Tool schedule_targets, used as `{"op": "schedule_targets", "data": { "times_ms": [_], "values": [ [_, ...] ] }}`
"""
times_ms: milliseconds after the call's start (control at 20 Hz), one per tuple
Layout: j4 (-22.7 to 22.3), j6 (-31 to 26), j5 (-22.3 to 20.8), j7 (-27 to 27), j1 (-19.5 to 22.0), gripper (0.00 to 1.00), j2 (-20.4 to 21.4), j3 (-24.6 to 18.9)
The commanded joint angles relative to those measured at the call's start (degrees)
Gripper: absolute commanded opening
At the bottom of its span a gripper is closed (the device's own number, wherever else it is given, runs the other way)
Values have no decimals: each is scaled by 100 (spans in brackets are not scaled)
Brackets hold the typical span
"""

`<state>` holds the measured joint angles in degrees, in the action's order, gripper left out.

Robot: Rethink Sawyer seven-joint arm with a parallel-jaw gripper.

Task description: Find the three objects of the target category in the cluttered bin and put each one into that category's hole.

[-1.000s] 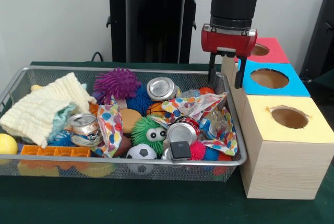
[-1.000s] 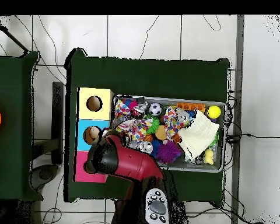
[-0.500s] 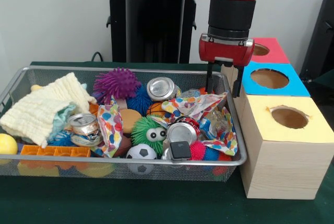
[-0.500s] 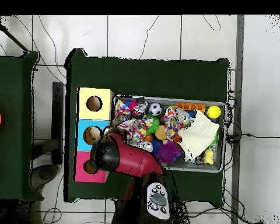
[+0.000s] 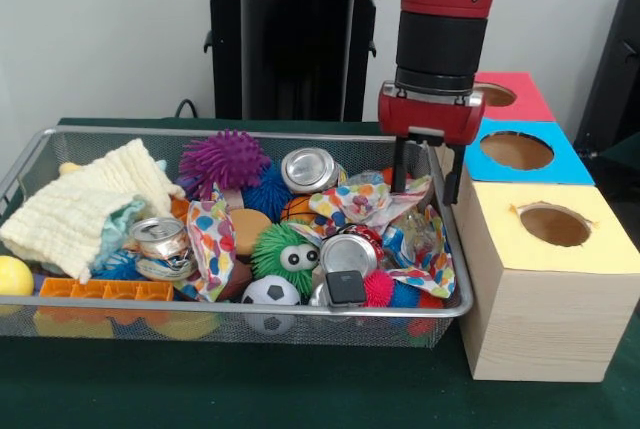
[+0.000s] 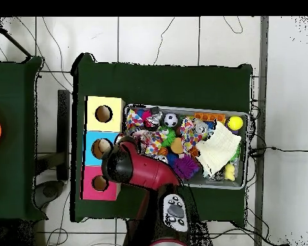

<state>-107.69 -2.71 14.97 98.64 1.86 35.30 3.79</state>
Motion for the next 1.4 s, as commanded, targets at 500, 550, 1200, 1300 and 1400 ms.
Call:
{"op": "schedule_targets", "data": {
  "times_ms": [500,550,1200,1300,1400],
  "values": [
    [780,97,-20,816,229,100,-415,-517],
    [790,90,-30,810,268,100,-398,-553],
    [1103,-297,-115,619,362,100,-229,-500],
    [1138,-337,-123,609,355,100,-207,-472],
    [1179,-340,-138,596,371,100,-229,-471]
  ]
}}
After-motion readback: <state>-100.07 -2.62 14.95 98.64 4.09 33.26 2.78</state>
